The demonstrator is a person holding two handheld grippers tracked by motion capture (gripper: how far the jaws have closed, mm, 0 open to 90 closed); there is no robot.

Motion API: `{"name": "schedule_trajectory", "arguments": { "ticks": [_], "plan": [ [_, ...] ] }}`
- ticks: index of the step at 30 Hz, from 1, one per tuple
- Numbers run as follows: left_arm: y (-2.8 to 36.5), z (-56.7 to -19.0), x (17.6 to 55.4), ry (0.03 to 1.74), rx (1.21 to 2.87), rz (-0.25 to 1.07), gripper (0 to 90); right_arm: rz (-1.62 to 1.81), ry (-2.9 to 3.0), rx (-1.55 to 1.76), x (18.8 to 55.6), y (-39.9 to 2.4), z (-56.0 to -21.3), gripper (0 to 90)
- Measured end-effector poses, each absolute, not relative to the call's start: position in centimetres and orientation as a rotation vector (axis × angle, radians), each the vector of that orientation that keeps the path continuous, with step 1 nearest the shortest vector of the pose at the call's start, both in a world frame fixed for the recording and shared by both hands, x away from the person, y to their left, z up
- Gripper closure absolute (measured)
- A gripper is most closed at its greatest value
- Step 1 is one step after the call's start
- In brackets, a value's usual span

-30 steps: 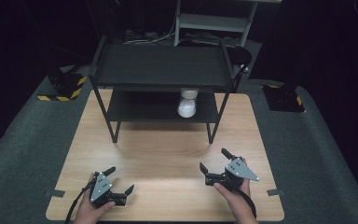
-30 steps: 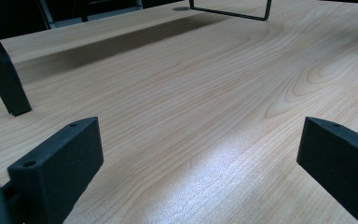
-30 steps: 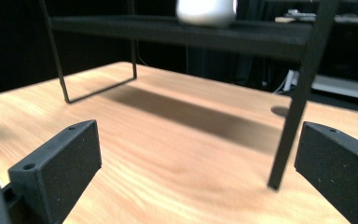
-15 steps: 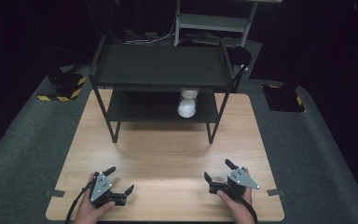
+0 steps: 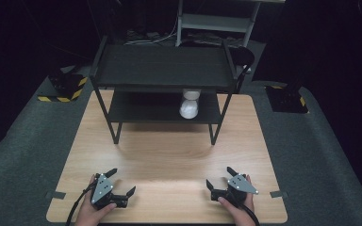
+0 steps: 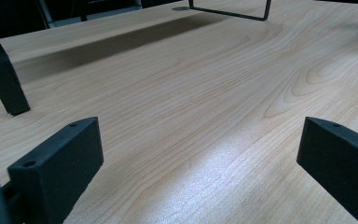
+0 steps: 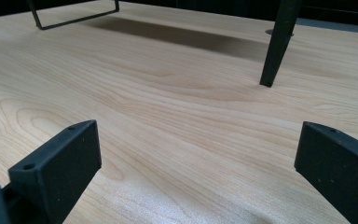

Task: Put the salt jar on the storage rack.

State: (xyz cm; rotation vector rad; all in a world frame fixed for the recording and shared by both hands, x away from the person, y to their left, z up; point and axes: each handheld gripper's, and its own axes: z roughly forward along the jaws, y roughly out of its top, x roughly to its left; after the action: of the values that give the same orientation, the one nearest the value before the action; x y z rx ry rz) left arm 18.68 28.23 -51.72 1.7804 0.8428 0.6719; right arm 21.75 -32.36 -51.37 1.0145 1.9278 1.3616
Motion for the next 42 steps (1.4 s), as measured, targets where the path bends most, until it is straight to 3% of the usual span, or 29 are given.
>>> {"name": "schedule_trajectory", "arguments": {
  "ticks": [42],
  "plan": [
    [28.41,-51.57,18.91,0.845,1.787,0.645,0.5,1.408,1.918,1.001,21.69,-32.96,-51.77,0.3]
  ]
}}
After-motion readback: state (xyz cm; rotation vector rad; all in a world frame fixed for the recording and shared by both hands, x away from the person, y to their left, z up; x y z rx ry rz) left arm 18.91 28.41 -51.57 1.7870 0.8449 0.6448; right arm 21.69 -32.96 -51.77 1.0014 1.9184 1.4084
